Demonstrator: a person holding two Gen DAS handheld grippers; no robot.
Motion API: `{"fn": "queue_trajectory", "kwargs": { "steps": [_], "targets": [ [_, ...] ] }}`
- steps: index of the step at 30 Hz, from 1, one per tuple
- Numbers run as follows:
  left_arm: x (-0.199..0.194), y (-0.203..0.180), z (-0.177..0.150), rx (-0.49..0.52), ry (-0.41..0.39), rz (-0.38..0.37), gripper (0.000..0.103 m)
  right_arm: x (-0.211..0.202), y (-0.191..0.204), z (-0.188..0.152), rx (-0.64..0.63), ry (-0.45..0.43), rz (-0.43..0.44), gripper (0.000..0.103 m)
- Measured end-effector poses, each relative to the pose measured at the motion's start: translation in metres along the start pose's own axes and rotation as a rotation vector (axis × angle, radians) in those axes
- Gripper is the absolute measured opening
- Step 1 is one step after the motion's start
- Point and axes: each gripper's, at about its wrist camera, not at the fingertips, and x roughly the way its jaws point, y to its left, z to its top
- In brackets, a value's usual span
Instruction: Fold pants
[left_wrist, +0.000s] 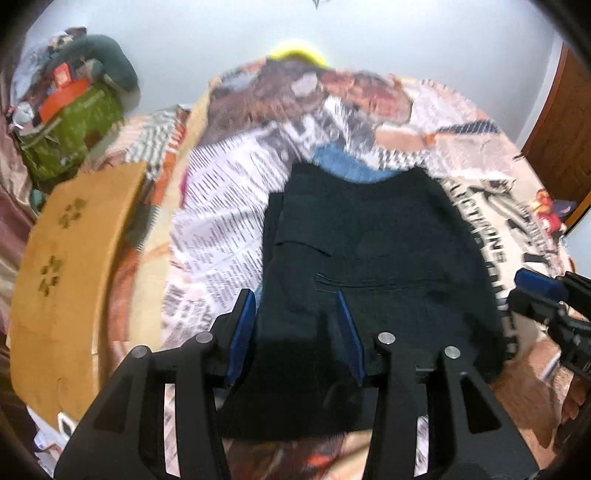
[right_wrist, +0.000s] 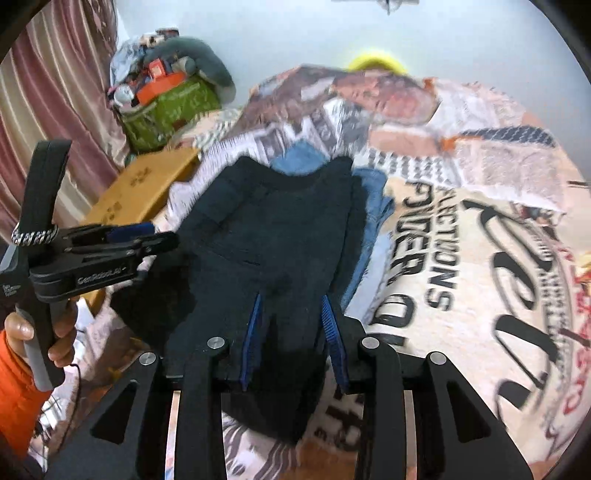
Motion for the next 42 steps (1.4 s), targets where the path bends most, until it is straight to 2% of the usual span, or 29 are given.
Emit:
{"fn": "queue_trajectory", "kwargs": {
  "steps": [4, 11, 18, 22, 26, 29, 31, 35, 38, 42],
  "targets": [
    [-0.065, -0.008, -0.012, -0.004, -0.094, 0.024, 0.044, -0.053, 0.007, 0.004, 0.02, -0.103, 0.007, 0.032],
    [-0.182, -0.034, -0.038, 0.03, -0.275, 0.035, 0.044, -0.163, 0.04, -0.008, -0.032, -0.311, -0.005, 0.032],
    [-0.294, -0.063, -0.079, 0.073, -0.457, 0.012, 0.044, -0.258, 0.086, -0.041, -0.122, -0.5, -0.012, 0.032],
    [-0.349, -0.077, -0.108, 0.071, -0.561, 0.003, 0.044, -0.291, 0.106, -0.062, -0.161, -0.579, -0.035, 0.032],
    [-0.386, -0.088, -0.135, 0.062, -0.65, -0.004, 0.046, -0.316, 0.124, -0.085, -0.19, -0.639, -0.053, 0.032],
    [-0.401, -0.093, -0.15, 0.058, -0.684, -0.008, 0.049, -0.327, 0.135, -0.098, -0.207, -0.678, -0.08, 0.032],
    [-0.407, -0.091, -0.156, 0.044, -0.694, -0.015, 0.056, -0.332, 0.14, -0.105, -0.206, -0.693, -0.084, 0.034],
    [-0.416, -0.085, -0.167, 0.005, -0.734, -0.016, 0.072, -0.34, 0.143, -0.115, -0.167, -0.718, -0.088, 0.065],
    [-0.42, -0.085, -0.174, -0.001, -0.758, 0.002, 0.097, -0.343, 0.141, -0.117, -0.139, -0.734, -0.097, 0.082],
    [-0.425, -0.086, -0.179, 0.01, -0.781, 0.016, 0.102, -0.343, 0.139, -0.116, -0.12, -0.74, -0.109, 0.095]
  ]
}}
